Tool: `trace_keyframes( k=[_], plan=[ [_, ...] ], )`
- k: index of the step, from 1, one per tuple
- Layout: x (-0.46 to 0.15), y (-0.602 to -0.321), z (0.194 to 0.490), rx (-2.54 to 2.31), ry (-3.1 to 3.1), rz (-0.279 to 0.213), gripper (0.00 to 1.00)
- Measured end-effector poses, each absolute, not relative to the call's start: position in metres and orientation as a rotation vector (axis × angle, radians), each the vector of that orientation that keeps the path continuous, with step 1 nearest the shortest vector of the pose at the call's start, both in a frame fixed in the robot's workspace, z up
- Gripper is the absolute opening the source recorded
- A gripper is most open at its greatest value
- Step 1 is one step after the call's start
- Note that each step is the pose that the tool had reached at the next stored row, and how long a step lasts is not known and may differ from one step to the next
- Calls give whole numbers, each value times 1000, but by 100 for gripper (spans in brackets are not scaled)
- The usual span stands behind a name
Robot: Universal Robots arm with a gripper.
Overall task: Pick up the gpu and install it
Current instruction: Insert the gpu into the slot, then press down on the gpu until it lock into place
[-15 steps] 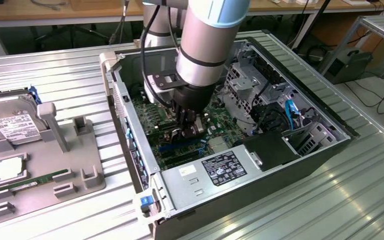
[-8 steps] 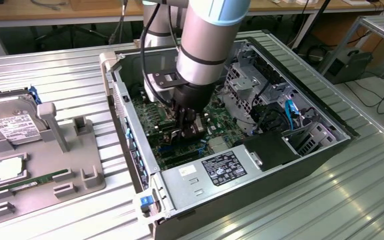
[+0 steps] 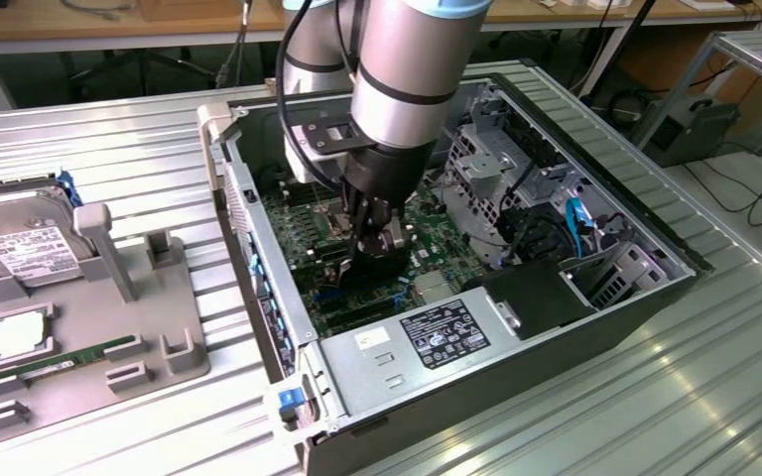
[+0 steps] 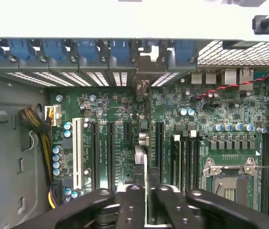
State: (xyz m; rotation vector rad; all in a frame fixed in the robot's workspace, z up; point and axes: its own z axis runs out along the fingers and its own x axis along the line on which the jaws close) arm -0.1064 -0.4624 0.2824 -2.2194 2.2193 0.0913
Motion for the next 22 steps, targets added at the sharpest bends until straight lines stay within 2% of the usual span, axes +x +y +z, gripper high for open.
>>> trace_keyframes(
  k=[1,3,22],
  plan=[
    [-106,-462,282,-2219,2219,91,13],
    [-106,-462,282,-2219,2219,91,11],
    [-109,-458,282,-2219,2219,90,11]
  ],
)
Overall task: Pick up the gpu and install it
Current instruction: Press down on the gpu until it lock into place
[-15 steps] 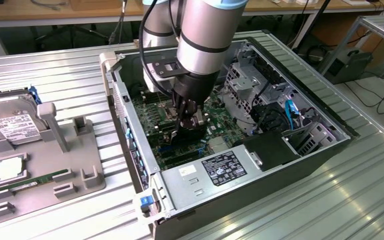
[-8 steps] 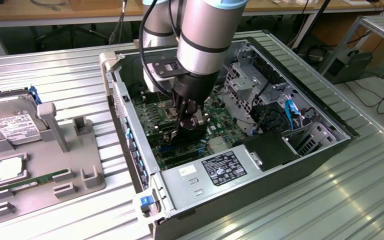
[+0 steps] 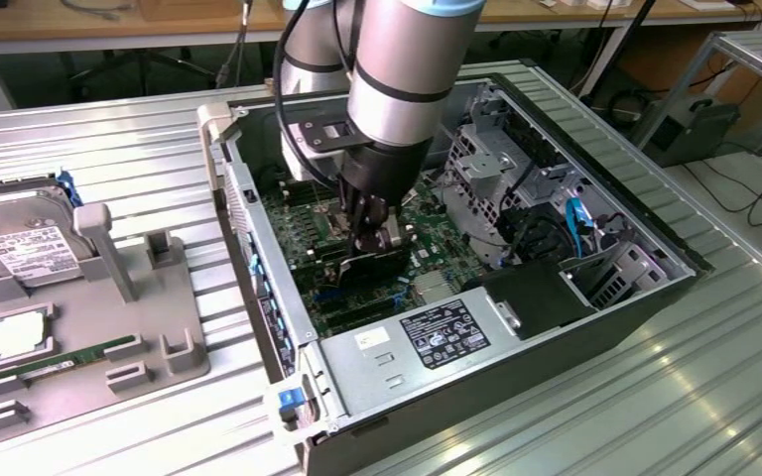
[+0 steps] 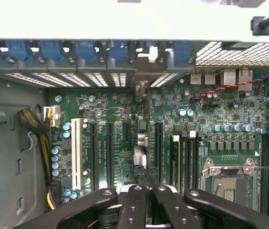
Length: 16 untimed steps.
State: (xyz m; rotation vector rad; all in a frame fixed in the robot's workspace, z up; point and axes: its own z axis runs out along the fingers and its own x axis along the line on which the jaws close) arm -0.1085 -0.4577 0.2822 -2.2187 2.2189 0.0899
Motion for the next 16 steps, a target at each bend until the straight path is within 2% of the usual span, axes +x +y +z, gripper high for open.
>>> trace_keyframes(
  k=[16],
  plan=[
    [-116,-455,272,-2219,2216,86,11]
  ],
)
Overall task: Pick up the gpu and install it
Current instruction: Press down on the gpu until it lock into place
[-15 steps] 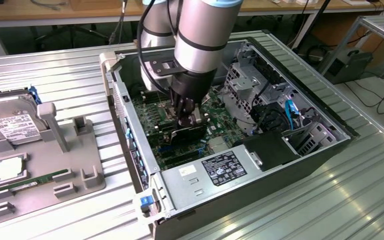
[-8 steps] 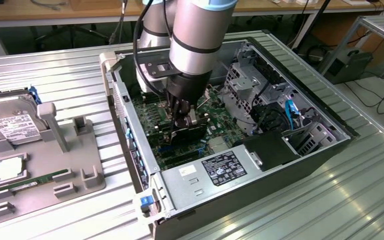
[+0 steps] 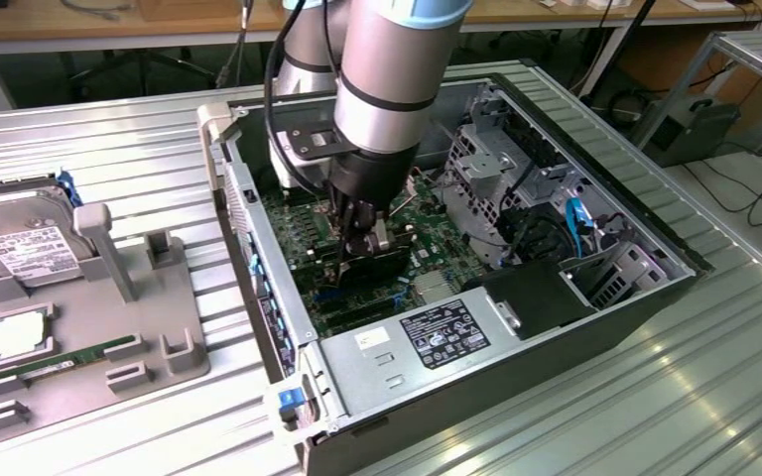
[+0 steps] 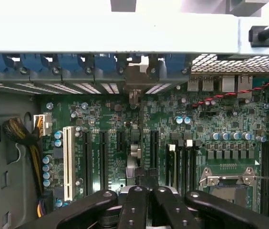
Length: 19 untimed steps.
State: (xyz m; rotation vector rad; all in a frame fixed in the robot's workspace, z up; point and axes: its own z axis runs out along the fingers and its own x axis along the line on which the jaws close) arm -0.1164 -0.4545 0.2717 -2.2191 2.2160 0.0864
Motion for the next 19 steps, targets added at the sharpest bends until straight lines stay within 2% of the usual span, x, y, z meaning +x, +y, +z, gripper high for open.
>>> trace_keyframes(
  k=[16,19],
  plan=[
    [-118,-457,266,-2228,2208,86,11],
    [-118,-457,280,-2226,2208,89,11]
  ],
)
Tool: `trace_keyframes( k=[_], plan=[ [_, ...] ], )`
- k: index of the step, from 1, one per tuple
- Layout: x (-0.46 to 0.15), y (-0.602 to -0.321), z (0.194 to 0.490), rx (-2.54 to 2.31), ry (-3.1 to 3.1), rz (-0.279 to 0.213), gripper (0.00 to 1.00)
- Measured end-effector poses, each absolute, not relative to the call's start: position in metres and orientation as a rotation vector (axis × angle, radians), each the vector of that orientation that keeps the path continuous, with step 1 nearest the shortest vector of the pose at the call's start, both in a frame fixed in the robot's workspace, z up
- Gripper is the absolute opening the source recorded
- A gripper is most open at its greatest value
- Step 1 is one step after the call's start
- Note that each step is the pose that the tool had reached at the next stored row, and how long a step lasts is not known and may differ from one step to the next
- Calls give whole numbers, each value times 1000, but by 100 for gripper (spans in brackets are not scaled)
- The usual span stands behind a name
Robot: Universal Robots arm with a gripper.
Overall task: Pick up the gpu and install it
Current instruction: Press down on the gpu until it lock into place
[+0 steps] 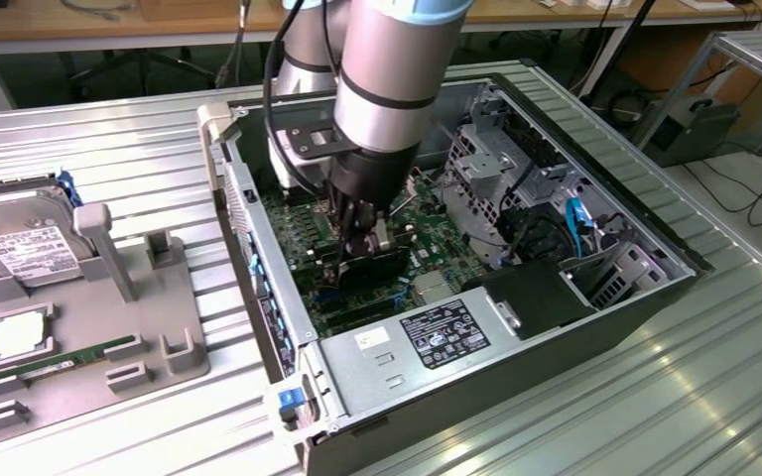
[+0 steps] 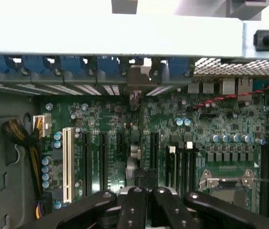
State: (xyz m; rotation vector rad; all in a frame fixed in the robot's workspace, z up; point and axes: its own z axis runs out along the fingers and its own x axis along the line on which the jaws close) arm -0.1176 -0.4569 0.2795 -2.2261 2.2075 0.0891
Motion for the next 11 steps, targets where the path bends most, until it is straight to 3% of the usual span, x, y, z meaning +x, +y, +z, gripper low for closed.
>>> trace_keyframes(
  k=[3,11],
  plan=[
    [-116,-457,301,-2228,2209,91,11],
    [-116,-457,302,-2228,2209,91,11]
  ],
)
